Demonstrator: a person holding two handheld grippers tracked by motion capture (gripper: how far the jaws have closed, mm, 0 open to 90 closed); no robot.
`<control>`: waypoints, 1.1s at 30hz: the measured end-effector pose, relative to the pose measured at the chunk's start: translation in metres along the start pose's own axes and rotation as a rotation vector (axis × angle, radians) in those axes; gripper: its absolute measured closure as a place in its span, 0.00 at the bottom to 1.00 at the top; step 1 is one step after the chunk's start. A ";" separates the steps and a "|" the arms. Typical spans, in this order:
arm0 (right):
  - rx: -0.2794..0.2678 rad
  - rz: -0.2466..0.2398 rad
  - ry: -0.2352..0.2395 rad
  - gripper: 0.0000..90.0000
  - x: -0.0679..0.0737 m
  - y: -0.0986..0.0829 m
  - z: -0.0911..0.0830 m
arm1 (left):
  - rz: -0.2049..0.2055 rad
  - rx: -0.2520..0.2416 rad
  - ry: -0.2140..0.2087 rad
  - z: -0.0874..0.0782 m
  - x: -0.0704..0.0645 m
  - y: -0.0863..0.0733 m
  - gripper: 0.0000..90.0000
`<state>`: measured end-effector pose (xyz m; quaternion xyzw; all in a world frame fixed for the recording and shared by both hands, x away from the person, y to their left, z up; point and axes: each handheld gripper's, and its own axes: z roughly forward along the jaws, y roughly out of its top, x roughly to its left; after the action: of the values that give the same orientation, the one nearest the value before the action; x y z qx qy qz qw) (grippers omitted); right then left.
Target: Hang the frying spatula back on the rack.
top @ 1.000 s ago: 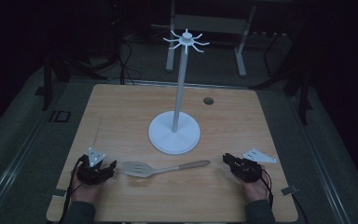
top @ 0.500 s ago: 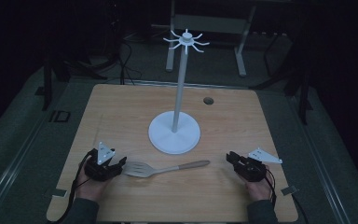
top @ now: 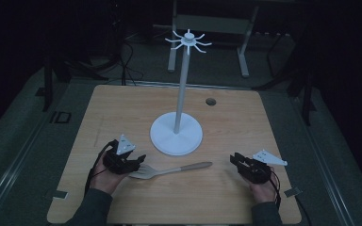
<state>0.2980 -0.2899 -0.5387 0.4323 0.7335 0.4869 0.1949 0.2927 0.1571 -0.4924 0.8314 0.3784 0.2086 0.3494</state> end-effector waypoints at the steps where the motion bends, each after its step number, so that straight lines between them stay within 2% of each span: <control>1: 0.000 0.000 -0.001 0.78 0.000 0.000 0.000 | 0.003 0.001 -0.010 0.002 -0.002 0.004 0.50; 2: 0.000 0.000 -0.001 0.78 0.000 0.000 0.000 | 0.003 0.001 -0.010 0.002 -0.002 0.004 0.50; 8: -0.005 0.004 0.000 0.77 -0.002 0.000 -0.002 | 0.009 -0.020 -0.061 0.014 -0.012 0.026 0.53; 12: -0.005 0.005 -0.002 0.76 -0.004 0.000 -0.003 | 0.023 -0.014 -0.091 0.019 -0.015 0.034 0.55; 13: -0.006 0.005 -0.002 0.76 -0.004 0.000 -0.003 | 0.039 -0.003 -0.103 0.022 -0.017 0.040 0.56; 16: -0.006 0.007 -0.002 0.76 -0.004 0.000 -0.003 | 0.040 0.005 -0.123 0.026 -0.019 0.044 0.57; 18: -0.006 0.007 -0.002 0.76 -0.004 0.000 -0.003 | 0.062 0.039 -0.160 0.034 -0.023 0.051 0.58; 19: -0.006 0.007 -0.002 0.76 -0.004 0.000 -0.003 | 0.062 0.039 -0.160 0.034 -0.023 0.051 0.58; 21: -0.005 0.007 -0.001 0.75 -0.004 0.000 -0.003 | 0.084 0.055 -0.190 0.040 -0.027 0.057 0.59; 25: -0.006 0.013 -0.001 0.75 -0.005 0.000 -0.004 | 0.096 0.072 -0.211 0.044 -0.030 0.064 0.60; 29: -0.009 0.017 -0.002 0.75 -0.006 0.000 -0.005 | 0.114 0.114 -0.238 0.052 -0.034 0.071 0.62; 33: -0.007 0.017 -0.002 0.75 -0.006 -0.001 -0.005 | 0.161 0.172 -0.255 0.062 -0.042 0.081 0.65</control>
<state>0.2975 -0.2978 -0.5377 0.4383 0.7278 0.4909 0.1929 0.3435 0.0609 -0.4775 0.9057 0.2796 0.0955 0.3041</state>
